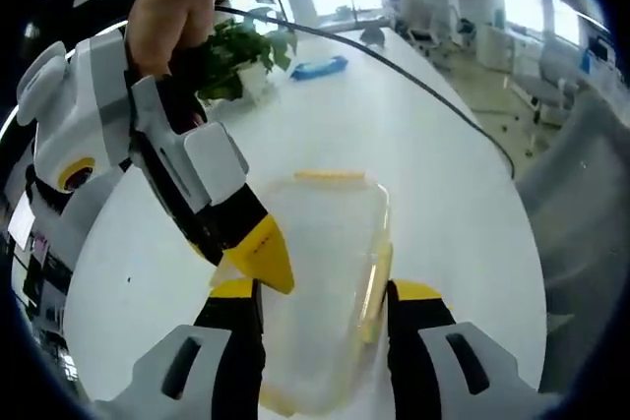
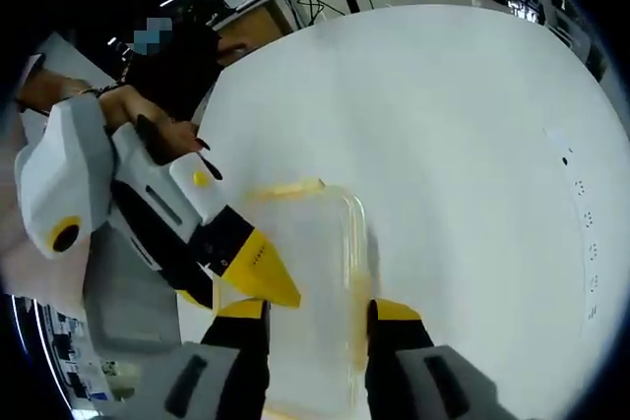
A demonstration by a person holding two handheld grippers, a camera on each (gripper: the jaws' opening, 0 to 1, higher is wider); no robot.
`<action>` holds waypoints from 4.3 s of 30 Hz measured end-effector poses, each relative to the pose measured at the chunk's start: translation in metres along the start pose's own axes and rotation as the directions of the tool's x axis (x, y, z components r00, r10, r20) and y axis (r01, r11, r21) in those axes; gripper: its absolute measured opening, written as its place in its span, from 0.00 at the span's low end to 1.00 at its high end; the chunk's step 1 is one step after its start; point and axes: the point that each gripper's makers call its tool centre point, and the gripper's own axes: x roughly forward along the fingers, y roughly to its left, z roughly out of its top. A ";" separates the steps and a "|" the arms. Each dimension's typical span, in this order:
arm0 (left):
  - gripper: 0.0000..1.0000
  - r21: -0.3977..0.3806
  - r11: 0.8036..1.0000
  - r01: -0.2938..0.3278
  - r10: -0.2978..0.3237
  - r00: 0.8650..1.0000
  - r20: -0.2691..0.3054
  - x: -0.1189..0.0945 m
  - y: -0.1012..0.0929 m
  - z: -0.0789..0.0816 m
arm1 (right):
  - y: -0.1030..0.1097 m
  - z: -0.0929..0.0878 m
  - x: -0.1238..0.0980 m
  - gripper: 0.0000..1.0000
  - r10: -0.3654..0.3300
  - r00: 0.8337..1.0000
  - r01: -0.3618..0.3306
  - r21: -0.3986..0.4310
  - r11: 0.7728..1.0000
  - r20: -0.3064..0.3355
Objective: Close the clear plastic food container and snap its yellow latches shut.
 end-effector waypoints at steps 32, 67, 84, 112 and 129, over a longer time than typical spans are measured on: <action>0.44 0.030 0.998 -0.054 0.055 0.998 -0.010 0.004 0.002 -0.002 | 0.001 0.001 -0.002 0.37 -0.055 0.998 0.055 -0.033 0.998 0.011; 0.48 -0.063 0.996 -0.062 0.064 0.997 0.037 0.000 0.001 0.005 | 0.005 0.005 -0.008 0.39 -0.226 0.964 0.240 -0.088 0.967 0.139; 0.48 -0.081 0.995 -0.064 0.067 0.997 0.043 -0.003 0.000 0.007 | 0.009 0.005 -0.012 0.37 -0.349 0.917 0.369 -0.079 0.926 0.191; 0.59 -0.274 0.956 -0.105 0.122 0.992 0.045 -0.033 0.015 -0.008 | -0.003 -0.013 -0.025 0.50 -0.513 0.813 0.445 0.277 0.852 0.274; 0.63 -0.356 0.925 -0.131 0.149 0.988 0.025 -0.037 0.018 -0.021 | 0.003 -0.030 -0.034 0.51 -0.559 0.762 0.399 0.442 0.803 0.326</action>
